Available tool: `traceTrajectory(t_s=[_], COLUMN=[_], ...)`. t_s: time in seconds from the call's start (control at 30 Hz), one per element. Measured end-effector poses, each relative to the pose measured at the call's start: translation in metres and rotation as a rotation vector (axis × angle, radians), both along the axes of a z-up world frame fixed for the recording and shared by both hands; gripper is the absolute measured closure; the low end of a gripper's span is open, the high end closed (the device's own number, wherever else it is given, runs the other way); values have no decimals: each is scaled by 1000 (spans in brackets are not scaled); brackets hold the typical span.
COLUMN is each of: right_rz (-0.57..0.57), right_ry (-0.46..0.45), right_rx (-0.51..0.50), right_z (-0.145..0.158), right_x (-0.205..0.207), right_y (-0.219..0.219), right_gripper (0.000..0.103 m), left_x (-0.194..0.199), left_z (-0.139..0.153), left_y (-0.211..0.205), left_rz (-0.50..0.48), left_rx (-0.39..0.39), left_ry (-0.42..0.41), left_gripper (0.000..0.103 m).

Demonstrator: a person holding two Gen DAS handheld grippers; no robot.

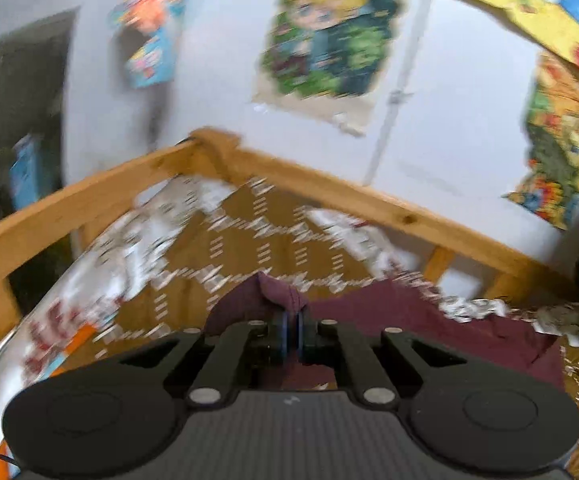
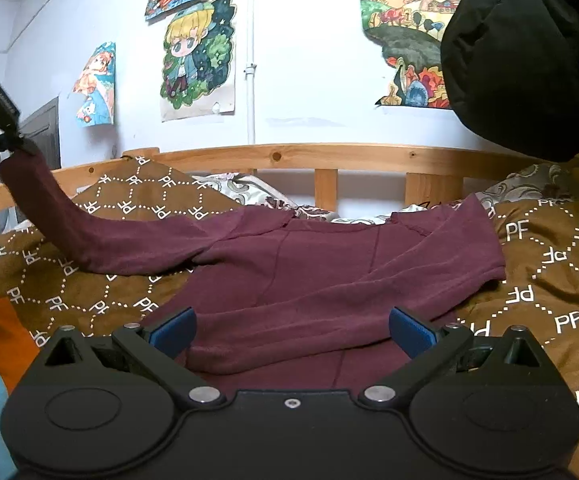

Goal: Fold small clothes
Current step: 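Grasp the sleeve with the left gripper and fold it across the shirt back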

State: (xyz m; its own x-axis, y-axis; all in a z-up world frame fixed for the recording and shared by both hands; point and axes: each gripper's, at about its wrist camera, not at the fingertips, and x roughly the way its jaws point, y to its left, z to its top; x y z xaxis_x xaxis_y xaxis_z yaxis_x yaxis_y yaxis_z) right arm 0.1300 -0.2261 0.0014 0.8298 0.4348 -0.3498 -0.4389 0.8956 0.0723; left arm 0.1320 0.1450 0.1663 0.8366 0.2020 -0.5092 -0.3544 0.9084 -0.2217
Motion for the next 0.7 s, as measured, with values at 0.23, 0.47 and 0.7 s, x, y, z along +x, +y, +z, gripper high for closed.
traceTrajectory(t_s=[0.23, 0.47, 0.7], right_rz=[-79, -231, -331], right_ry=[15, 90, 142], right_rx=[28, 37, 29], right_z=[7, -1, -16], right_x=[4, 20, 38], right_y=[-18, -52, -89], right_gripper=[1, 1, 1], left_x=[46, 94, 112], left_z=[12, -38, -107], left_y=[-100, -214, -265], left_rz=[-256, -493, -575], left_rx=[48, 68, 13], left_ry=[-52, 34, 136], left_gripper=[99, 99, 99])
